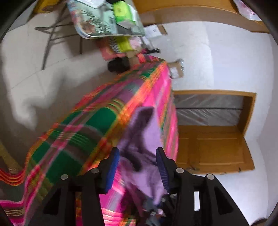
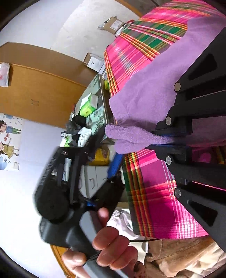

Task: Fold clothes

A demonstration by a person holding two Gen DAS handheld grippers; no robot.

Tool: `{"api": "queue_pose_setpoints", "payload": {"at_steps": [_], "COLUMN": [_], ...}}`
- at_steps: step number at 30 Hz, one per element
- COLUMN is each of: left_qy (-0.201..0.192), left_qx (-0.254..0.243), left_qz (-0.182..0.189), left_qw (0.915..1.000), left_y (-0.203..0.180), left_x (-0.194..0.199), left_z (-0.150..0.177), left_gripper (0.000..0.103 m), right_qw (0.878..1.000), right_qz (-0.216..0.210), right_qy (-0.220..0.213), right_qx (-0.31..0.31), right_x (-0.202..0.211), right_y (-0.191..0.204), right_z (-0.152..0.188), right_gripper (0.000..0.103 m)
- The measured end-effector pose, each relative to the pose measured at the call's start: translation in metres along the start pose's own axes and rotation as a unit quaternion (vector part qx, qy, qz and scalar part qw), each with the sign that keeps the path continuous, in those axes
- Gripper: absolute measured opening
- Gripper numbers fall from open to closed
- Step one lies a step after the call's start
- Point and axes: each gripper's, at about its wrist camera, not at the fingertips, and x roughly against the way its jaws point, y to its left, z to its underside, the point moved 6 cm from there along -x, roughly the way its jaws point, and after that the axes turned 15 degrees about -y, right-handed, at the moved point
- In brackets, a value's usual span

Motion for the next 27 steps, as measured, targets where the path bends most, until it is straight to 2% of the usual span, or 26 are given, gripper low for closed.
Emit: {"api": "queue_pose_setpoints", "payload": {"at_steps": [5, 17, 25, 27], "left_qy": [0.011, 0.049, 0.062, 0.059], "left_qx": [0.013, -0.007, -0.039, -0.05], "left_qz": [0.023, 0.023, -0.005, -0.016], "left_qw": [0.9996, 0.9985, 0.9973, 0.9969], "left_y": [-0.001, -0.019, -0.029, -0.031], "left_x": [-0.006, -0.037, -0.047, -0.047], "left_z": [0.001, -0.005, -0.002, -0.001], "left_gripper": [0.044, 0.044, 0.044, 0.04], "right_qw": [1.0, 1.0, 1.0, 1.0], "right_qz": [-0.011, -0.018, -0.02, -0.02], "right_qy": [-0.011, -0.015, -0.014, -0.014], "right_qx": [-0.011, -0.006, -0.009, -0.01], "right_x": [0.007, 0.012, 0.013, 0.012], "right_y": [-0.001, 0.001, 0.003, 0.002], "right_z": [-0.003, -0.003, -0.003, -0.003], "right_gripper": [0.006, 0.006, 0.006, 0.006]}}
